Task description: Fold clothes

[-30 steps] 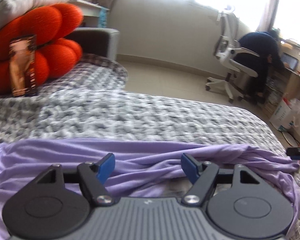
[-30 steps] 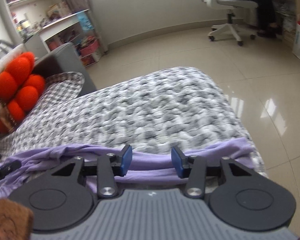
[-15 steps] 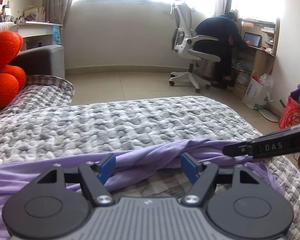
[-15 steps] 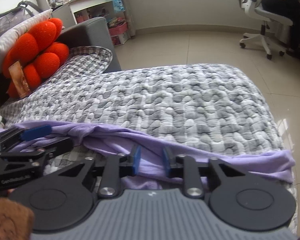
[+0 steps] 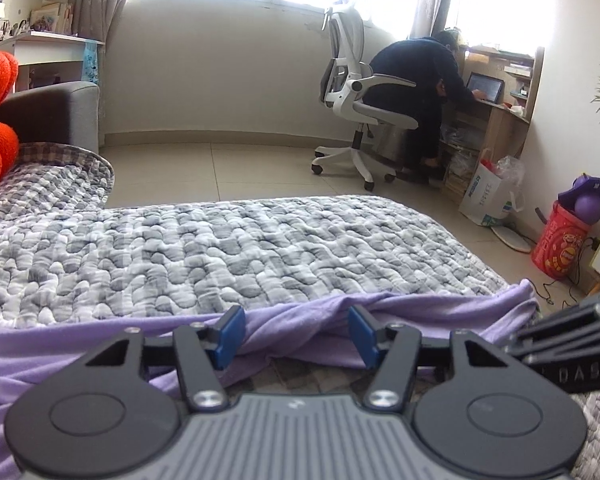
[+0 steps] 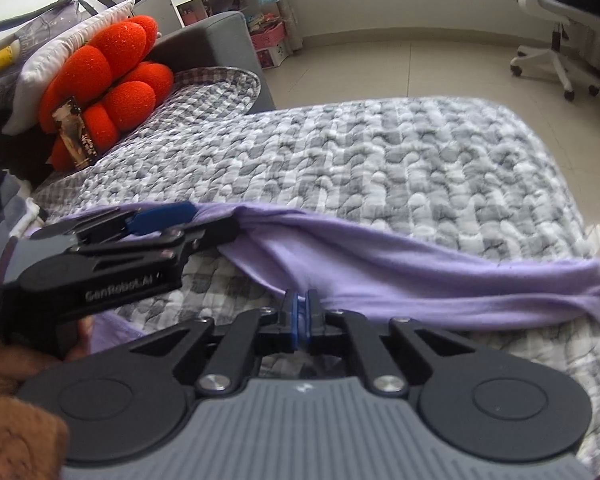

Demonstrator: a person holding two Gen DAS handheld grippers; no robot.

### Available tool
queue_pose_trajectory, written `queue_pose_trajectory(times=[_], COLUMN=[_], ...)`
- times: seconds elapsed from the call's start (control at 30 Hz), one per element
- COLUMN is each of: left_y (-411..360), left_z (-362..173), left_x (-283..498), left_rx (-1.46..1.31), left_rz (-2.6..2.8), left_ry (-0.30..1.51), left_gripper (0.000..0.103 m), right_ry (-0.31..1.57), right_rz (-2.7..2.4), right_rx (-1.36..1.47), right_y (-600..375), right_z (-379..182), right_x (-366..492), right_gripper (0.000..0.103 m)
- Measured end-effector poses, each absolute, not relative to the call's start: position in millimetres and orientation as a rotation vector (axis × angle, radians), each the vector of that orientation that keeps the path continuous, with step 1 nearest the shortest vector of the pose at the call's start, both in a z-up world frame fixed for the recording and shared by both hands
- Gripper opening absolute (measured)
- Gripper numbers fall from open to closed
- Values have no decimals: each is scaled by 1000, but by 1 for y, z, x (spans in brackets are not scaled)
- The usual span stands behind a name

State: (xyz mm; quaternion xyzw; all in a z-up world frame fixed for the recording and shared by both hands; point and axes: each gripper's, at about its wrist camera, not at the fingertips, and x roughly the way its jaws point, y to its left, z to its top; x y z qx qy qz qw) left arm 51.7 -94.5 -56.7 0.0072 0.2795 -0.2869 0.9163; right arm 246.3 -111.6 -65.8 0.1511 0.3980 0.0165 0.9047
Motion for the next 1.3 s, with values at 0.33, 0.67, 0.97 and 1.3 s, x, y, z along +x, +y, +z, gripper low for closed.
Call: queue_pose_trajectory(times=[0.33,0.67,0.97,1.3], left_y=[-85,-66,-43,-37], left_z=[-44,-20,-24,-41], left_x=[47,8,-20,-38], left_rx=[-50,15,93,216], left_rz=[-607,-669,-808,-898], left_ry=[577,497,539,620], left_gripper=[4,4,4,4], right_ry=[804,681,670,667], right_rz=[58,0,-135,-184], right_rx=[539,687,672,741], right_y=[-133,-165,-181,-192], right_z=[-60,-35,-37,-46], right_x=[240,215,201,199], right_gripper=[17,37,37,37])
